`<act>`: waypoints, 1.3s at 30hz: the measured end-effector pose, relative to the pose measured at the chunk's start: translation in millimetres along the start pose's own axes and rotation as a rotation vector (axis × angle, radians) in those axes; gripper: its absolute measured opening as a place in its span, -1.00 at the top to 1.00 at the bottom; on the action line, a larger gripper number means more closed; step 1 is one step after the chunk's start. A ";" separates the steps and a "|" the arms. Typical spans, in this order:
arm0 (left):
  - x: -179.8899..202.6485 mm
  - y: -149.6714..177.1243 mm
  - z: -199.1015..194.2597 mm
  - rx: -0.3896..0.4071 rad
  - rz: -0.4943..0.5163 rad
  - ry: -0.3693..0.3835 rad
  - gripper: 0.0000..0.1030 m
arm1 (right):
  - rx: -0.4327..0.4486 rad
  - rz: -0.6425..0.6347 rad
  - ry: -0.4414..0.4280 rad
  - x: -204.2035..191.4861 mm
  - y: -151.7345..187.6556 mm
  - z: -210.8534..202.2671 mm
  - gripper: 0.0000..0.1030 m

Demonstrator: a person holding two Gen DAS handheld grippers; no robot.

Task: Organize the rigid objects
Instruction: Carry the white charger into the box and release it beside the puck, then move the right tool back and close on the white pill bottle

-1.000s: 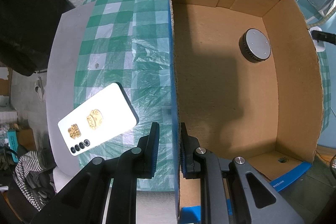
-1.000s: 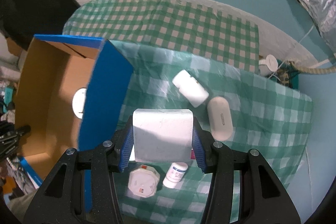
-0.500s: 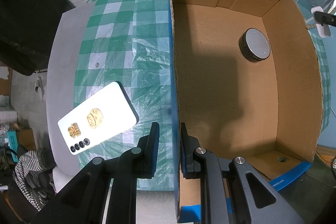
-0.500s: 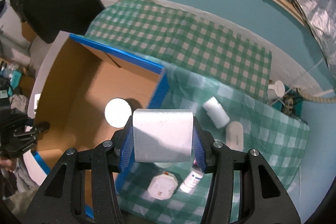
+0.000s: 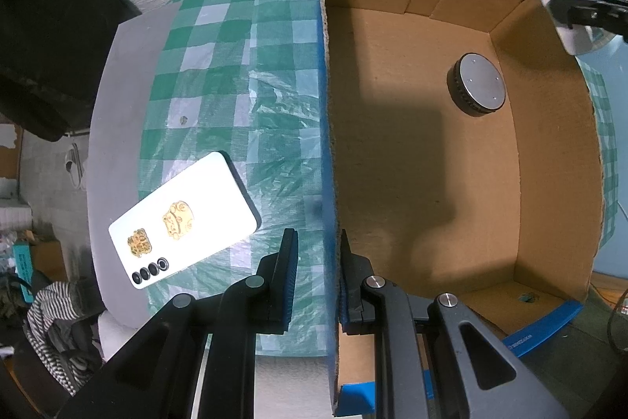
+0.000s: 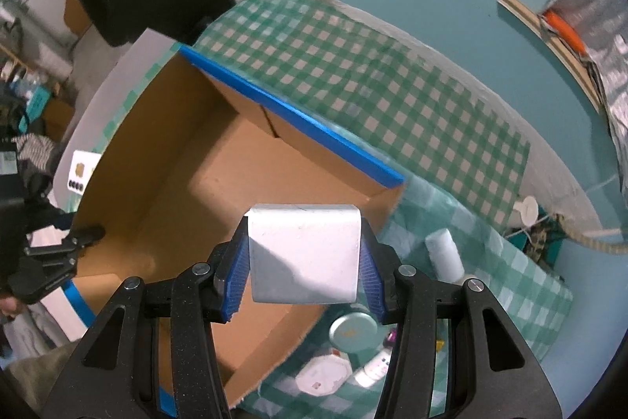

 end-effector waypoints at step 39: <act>-0.8 0.9 -1.7 -0.001 0.005 -0.011 0.66 | -0.035 -0.005 0.009 -8.3 3.4 21.9 -0.06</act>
Point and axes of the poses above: each gripper's, at about its wrist camera, not at the fingertips, and z roughly the way its jaws point, x to its right, y to its underside, the point moved 10 cm from there along z, roughly the way its jaws point, and after that the axes turned 4 degrees about -z, right-handed, at the moved point
